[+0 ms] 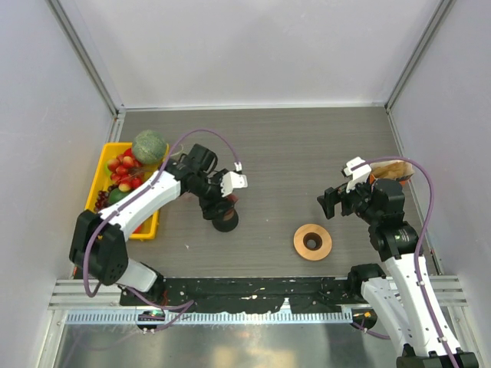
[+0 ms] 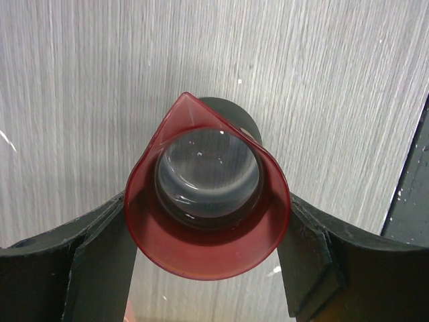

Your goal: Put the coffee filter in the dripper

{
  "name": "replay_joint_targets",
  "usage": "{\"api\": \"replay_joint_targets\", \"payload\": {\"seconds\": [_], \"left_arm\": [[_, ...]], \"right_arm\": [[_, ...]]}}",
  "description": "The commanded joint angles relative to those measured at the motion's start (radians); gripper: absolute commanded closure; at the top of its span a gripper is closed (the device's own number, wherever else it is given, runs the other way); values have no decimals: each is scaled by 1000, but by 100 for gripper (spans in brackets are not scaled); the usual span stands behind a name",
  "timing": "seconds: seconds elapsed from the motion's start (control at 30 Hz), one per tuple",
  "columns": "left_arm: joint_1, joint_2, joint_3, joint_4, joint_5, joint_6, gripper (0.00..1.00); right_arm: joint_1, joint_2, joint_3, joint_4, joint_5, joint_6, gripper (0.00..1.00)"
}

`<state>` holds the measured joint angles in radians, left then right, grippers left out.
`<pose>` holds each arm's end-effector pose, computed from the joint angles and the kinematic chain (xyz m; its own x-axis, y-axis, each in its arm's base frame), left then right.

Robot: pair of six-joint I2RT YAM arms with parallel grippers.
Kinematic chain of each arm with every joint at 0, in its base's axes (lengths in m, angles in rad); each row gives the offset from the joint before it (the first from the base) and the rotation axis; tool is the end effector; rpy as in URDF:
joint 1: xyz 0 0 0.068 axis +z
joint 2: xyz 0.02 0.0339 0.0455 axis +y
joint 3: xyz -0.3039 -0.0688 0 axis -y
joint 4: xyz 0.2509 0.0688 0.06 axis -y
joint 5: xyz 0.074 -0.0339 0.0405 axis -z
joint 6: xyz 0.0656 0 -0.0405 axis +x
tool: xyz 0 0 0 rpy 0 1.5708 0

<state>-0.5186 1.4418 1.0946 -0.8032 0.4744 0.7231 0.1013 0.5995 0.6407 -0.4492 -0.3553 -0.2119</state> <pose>0.2381 -0.1704 0.2651 -0.1956 0.7894 -0.5819 0.9767 0.2106 -0.0426 0.1387 0.0370 0.3015 -0.2992 -0.2286 -0.9264 -0.4863 0.8719 -0.0581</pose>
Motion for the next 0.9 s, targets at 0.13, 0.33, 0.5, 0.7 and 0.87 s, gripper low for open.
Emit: {"api": "replay_joint_targets", "payload": {"seconds": [0.13,0.33,0.5,0.7,0.87], "left_arm": [[-87,170,249,-5,107,82,25],[-144,293,396,-31,128,107,24],[-179,361,450,-54,141,139,23],[-204,396,472,-70,125,154,19],[-207,394,499,-89,107,144,1]], "right_arm": [[-3,-21,13,15,-7,-14,5],[-3,-23,14,20,39,-9,5],[-3,-17,16,26,93,-4,5],[-2,-15,17,26,90,-1,4],[-3,-7,22,18,72,-7,4]]}}
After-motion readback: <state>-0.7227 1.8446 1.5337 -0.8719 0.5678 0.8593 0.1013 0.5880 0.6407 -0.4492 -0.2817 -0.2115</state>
